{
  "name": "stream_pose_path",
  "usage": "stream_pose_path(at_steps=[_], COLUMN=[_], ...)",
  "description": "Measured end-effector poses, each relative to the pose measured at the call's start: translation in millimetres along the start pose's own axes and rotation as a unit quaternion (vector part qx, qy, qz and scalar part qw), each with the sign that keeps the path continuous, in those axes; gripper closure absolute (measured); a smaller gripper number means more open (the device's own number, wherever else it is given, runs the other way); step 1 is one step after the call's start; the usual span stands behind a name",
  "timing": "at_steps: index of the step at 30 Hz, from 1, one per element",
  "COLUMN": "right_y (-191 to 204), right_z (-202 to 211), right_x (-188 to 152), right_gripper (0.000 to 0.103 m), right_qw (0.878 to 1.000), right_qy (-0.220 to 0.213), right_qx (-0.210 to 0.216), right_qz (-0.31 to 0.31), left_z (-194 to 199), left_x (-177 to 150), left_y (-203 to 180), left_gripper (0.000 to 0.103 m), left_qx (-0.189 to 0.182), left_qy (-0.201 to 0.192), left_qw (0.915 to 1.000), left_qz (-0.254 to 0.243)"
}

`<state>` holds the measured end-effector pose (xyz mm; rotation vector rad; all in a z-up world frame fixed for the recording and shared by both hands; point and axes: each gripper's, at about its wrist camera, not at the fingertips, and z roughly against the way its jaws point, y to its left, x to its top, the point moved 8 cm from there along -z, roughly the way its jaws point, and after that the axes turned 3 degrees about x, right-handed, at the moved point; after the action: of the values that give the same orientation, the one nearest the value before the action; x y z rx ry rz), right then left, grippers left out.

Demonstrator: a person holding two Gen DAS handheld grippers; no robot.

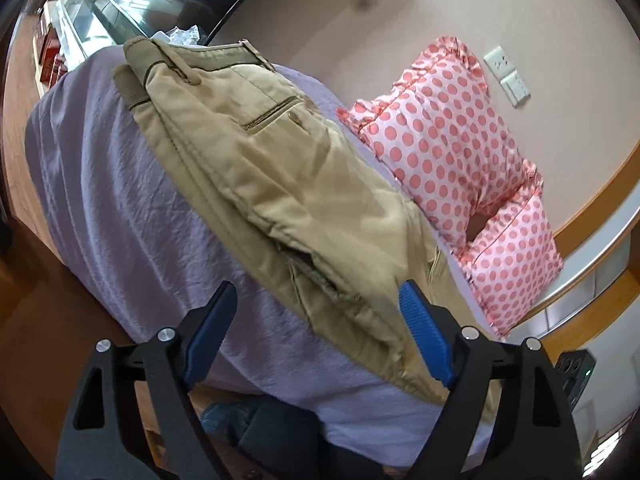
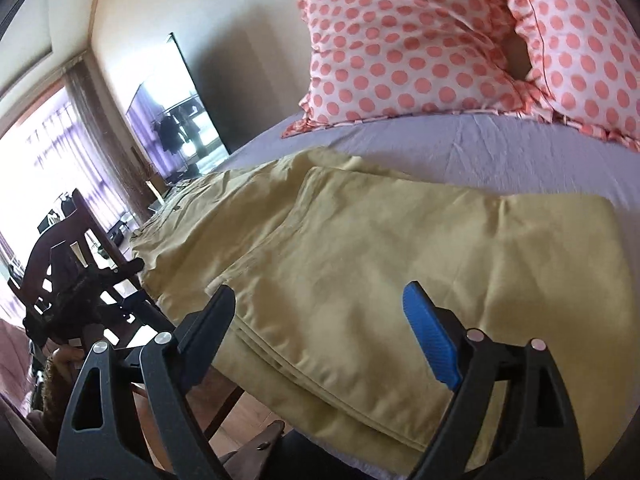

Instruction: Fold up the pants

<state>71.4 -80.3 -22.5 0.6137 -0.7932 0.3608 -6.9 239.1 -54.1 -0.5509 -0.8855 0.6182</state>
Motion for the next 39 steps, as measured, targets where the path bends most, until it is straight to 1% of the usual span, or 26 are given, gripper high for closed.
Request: stream_pose_path(at_steps=[2, 6, 7, 11, 14, 17, 19, 23, 26, 27, 28, 29, 30, 31, 32, 34, 35, 36, 37, 38, 39], right_y=[-2, -4, -5, -13, -17, -19, -20, -20, -24, -25, -27, -30, -33, -36, -41, -57, -65, -80, -90, -102, -116], right_z=[-3, -6, -5, -4, -5, -5, -6, -4, 1, 2, 4, 6, 10, 15, 21, 40, 46, 59, 68, 79, 91], right_x=[-2, -4, -4, -5, -6, -7, -7, -7, -6, -6, -5, -4, -2, 0, 3, 11, 14, 19, 21, 22, 22], right_gripper=[0.015, 0.015, 0.015, 0.015, 0.015, 0.014, 0.014, 0.013, 0.013, 0.013, 0.013, 0.013, 0.011, 0.010, 0.007, 0.006, 0.006, 0.006, 0.006, 0.006, 0.006], right_qw=[1.000, 1.000, 1.000, 1.000, 0.999, 0.999, 0.999, 0.999, 0.999, 0.999, 0.999, 0.999, 0.999, 0.998, 0.998, 0.995, 0.993, 0.989, 0.986, 0.981, 0.976], right_qy=[0.001, 0.004, 0.003, 0.000, 0.002, 0.001, 0.001, -0.002, -0.008, -0.010, -0.013, -0.016, -0.022, -0.031, -0.042, -0.070, -0.079, -0.096, -0.108, -0.121, -0.135], right_qx=[0.004, 0.005, 0.006, 0.005, 0.007, 0.010, 0.012, 0.017, 0.016, 0.015, 0.014, 0.011, 0.007, 0.003, 0.000, -0.012, -0.018, -0.028, -0.036, -0.044, -0.052], right_qz=[-0.004, -0.009, -0.011, -0.025, -0.034, -0.034, -0.036, -0.036, -0.036, -0.037, -0.040, -0.041, -0.044, -0.047, -0.052, -0.074, -0.085, -0.108, -0.124, -0.143, -0.165], left_z=[-6, -9, -8, -9, 0, 1, -5, -9, -15, -17, -20, -22, -21, -16, -13, -8, -8, -9, -13, -15, -20], left_x=[5, 21, 24, 33, 39, 44, 51, 76, 98, 103, 108, 114, 117, 123, 124, 123, 115, 107, 88, 70, 39], left_y=[4, 6, 7, 10, 4, -9, -5, 13, 26, 29, 31, 27, 23, 5, -14, -67, -113, -139, -188, -219, -262], left_gripper=[0.020, 0.022, 0.022, 0.021, 0.023, 0.023, 0.024, 0.026, 0.033, 0.042, 0.056, 0.069, 0.093, 0.094, 0.094, 0.094, 0.094, 0.094, 0.094, 0.094, 0.093], left_qx=[0.008, 0.012, 0.020, 0.021, 0.026, 0.029, 0.034, 0.055, 0.056, 0.061, 0.070, 0.092, 0.106, 0.110, 0.105, 0.099, 0.084, 0.073, 0.045, 0.022, -0.016], left_qy=[-0.001, -0.012, -0.013, 0.005, -0.009, -0.017, -0.018, -0.044, -0.048, -0.045, -0.042, -0.042, -0.045, -0.058, -0.066, -0.079, -0.083, -0.082, -0.079, -0.075, -0.062], left_qw=[0.9999, 0.9995, 0.9993, 0.9975, 0.9975, 0.9989, 0.9986, 0.9963, 0.9943, 0.9938, 0.9933, 0.9928, 0.9922, 0.9923, 0.9920, 0.9867, 0.9797, 0.9749, 0.9625, 0.9523, 0.9351], left_qz=[0.007, 0.025, 0.027, 0.067, 0.065, 0.032, 0.036, 0.050, 0.077, 0.081, 0.081, 0.065, 0.047, 0.009, -0.022, -0.102, -0.162, -0.193, -0.255, -0.295, -0.348])
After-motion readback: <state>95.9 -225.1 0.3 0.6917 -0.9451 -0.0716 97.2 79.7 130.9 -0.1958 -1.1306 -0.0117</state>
